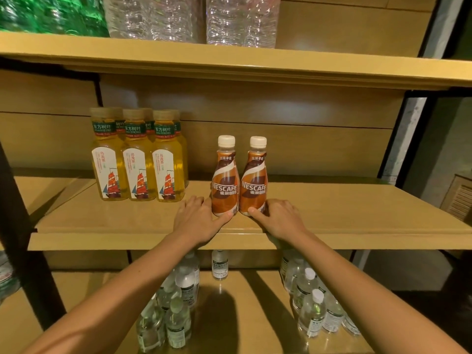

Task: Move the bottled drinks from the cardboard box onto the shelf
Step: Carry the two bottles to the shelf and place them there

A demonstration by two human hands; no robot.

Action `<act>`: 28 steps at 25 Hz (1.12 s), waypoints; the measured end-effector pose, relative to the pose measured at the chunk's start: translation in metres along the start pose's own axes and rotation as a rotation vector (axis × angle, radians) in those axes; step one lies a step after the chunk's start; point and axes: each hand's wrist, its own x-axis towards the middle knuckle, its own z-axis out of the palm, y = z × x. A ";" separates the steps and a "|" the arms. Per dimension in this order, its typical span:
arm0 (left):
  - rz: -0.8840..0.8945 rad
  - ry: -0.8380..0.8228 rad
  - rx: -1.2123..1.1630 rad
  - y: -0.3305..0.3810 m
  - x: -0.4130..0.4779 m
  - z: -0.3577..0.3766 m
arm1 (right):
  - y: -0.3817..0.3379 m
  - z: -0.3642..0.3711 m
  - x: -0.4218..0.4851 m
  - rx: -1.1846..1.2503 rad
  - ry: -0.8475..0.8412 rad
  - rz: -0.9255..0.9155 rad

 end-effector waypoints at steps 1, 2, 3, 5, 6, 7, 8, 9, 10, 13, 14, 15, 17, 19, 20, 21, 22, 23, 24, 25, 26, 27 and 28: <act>0.004 -0.001 0.017 -0.001 0.002 0.002 | -0.002 0.001 0.001 -0.027 -0.004 -0.002; 0.005 -0.001 0.028 -0.001 0.004 0.002 | -0.003 0.001 0.003 -0.047 -0.005 -0.002; 0.006 -0.004 0.035 -0.001 0.009 0.002 | -0.004 0.002 0.007 -0.056 -0.007 0.002; 0.003 -0.017 0.038 0.000 0.022 0.002 | -0.005 0.002 0.018 -0.052 -0.022 0.014; -0.005 -0.035 0.030 0.000 0.029 0.002 | -0.005 0.003 0.025 -0.042 -0.037 0.025; -0.016 -0.054 0.019 0.000 0.037 0.003 | -0.005 0.003 0.032 -0.034 -0.050 0.034; -0.031 -0.069 0.009 -0.001 0.046 0.005 | -0.004 0.004 0.040 -0.030 -0.059 0.041; -0.046 -0.079 0.004 -0.003 0.055 0.008 | -0.004 0.005 0.048 -0.028 -0.066 0.044; -0.060 -0.085 0.005 -0.004 0.062 0.011 | -0.004 0.007 0.055 -0.025 -0.072 0.045; -0.081 -0.103 0.017 -0.010 0.084 0.019 | -0.001 0.012 0.074 0.000 -0.082 0.036; -0.083 -0.110 0.023 -0.010 0.089 0.021 | 0.001 0.014 0.080 0.004 -0.084 0.033; -0.083 -0.115 0.028 -0.011 0.092 0.022 | 0.002 0.016 0.084 -0.002 -0.084 0.032; -0.080 -0.118 0.027 -0.010 0.097 0.023 | 0.005 0.020 0.091 -0.023 -0.079 0.037; -0.084 -0.126 0.026 -0.010 0.099 0.023 | 0.007 0.023 0.096 -0.032 -0.086 0.043; -0.087 -0.136 0.030 -0.009 0.099 0.023 | 0.007 0.024 0.097 -0.033 -0.093 0.046; -0.090 -0.154 0.044 -0.009 0.098 0.022 | 0.007 0.024 0.097 -0.038 -0.101 0.049; -0.092 -0.173 0.061 -0.008 0.096 0.021 | 0.006 0.023 0.096 -0.052 -0.111 0.049; -0.092 -0.186 0.070 -0.008 0.094 0.019 | 0.006 0.021 0.094 -0.072 -0.121 0.051; -0.096 -0.189 0.062 -0.008 0.091 0.016 | 0.006 0.017 0.091 -0.088 -0.127 0.053; -0.099 -0.184 0.040 -0.007 0.087 0.012 | 0.006 0.012 0.086 -0.099 -0.128 0.061; -0.099 -0.163 0.021 -0.006 0.081 0.006 | 0.006 0.005 0.079 -0.106 -0.122 0.068; -0.090 -0.129 0.015 -0.003 0.074 -0.002 | 0.005 -0.004 0.072 -0.112 -0.113 0.071; -0.076 -0.100 0.021 -0.001 0.065 -0.011 | 0.003 -0.014 0.062 -0.112 -0.102 0.072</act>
